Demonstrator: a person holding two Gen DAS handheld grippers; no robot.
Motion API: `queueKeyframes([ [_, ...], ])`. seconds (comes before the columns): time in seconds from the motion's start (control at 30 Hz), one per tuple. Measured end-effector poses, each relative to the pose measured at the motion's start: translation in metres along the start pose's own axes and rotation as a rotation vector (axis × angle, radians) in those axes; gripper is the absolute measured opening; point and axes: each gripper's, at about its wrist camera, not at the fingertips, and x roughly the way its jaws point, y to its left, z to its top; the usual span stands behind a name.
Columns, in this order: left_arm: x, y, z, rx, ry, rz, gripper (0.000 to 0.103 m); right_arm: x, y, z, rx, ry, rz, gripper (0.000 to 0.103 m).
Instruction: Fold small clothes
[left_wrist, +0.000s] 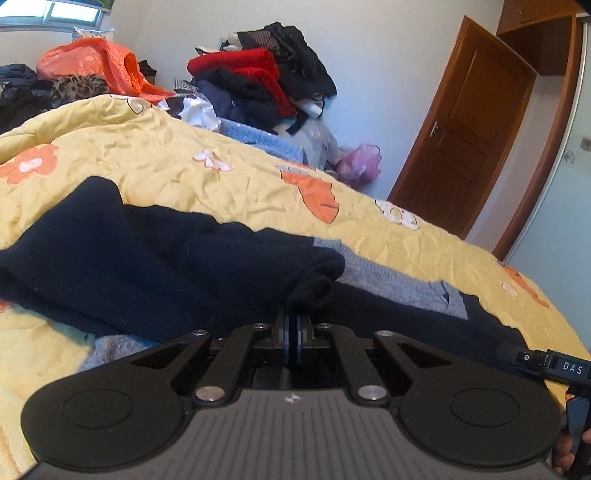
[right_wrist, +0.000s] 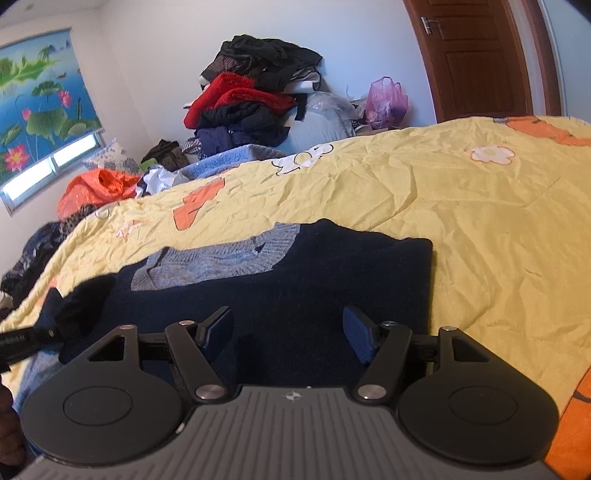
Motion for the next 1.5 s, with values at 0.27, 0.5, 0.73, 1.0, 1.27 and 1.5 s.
queueKeyframes([
  [0.27, -0.002, -0.002, 0.0, 0.003, -0.028, -0.02, 0.004, 0.016, 0.076, 0.036, 0.164, 0.06, 0.222, 0.087],
  [0.5, -0.001, 0.002, 0.0, -0.016, -0.03, -0.026, 0.004, 0.101, 0.137, 0.053, 0.282, 0.334, 0.399, 0.075],
  [0.73, -0.003, 0.002, 0.0, -0.02, -0.045, -0.048, 0.004, 0.123, 0.176, 0.042, 0.225, 0.443, 0.401, 0.07],
  [1.0, -0.002, -0.001, 0.0, -0.004, -0.041, -0.047, 0.004, 0.135, 0.176, 0.038, 0.201, 0.47, 0.344, 0.031],
  [1.27, -0.001, -0.015, 0.001, 0.063, -0.029, 0.045, 0.068, 0.126, 0.166, 0.039, 0.205, 0.428, 0.359, 0.018],
  [1.5, -0.012, -0.018, -0.001, 0.065, -0.126, 0.097, 0.091, 0.112, 0.142, 0.055, 0.227, 0.375, 0.365, 0.018],
])
